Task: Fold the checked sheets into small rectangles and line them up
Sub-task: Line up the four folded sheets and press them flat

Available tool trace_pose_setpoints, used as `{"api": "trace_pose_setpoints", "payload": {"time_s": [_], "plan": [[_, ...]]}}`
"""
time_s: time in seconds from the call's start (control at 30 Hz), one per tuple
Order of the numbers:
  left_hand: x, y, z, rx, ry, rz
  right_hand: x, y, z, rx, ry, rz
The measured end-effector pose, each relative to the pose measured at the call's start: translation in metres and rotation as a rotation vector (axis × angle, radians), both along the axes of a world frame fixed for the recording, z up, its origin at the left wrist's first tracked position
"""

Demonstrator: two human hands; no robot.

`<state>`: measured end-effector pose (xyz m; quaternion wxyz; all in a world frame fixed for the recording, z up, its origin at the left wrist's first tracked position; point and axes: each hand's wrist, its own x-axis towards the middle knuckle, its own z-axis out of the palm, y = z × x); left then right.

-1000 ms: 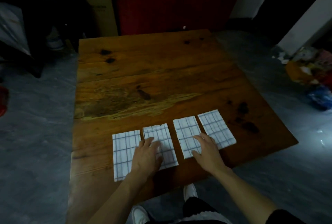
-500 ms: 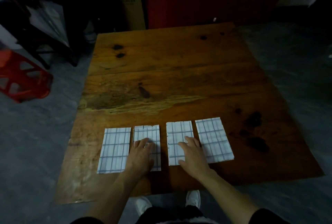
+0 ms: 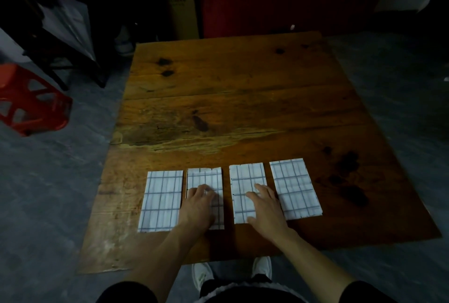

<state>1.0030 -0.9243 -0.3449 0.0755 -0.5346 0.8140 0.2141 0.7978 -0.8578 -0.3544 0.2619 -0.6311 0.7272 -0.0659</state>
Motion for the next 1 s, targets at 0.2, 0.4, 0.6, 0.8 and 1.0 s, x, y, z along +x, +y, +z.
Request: {"api": "trace_pose_setpoints", "payload": {"time_s": [0.2, 0.4, 0.6, 0.8, 1.0], "plan": [[0.000, 0.003, 0.000, -0.004, 0.041, 0.005, 0.008, 0.007, 0.002, 0.003, -0.002, -0.016], [0.002, 0.004, -0.002, -0.012, 0.033, 0.002, 0.013, 0.008, 0.001, -0.001, 0.007, -0.045], [0.003, 0.004, -0.004, -0.011, 0.042, 0.001, 0.014, 0.003, 0.000, 0.012, 0.026, -0.043], [0.004, 0.003, -0.004, -0.009, 0.045, 0.003, 0.016, 0.003, -0.001, -0.002, 0.023, -0.049], [0.005, 0.003, -0.003, 0.002, 0.053, -0.001, 0.012, 0.013, -0.004, 0.004, 0.012, 0.018]]}}
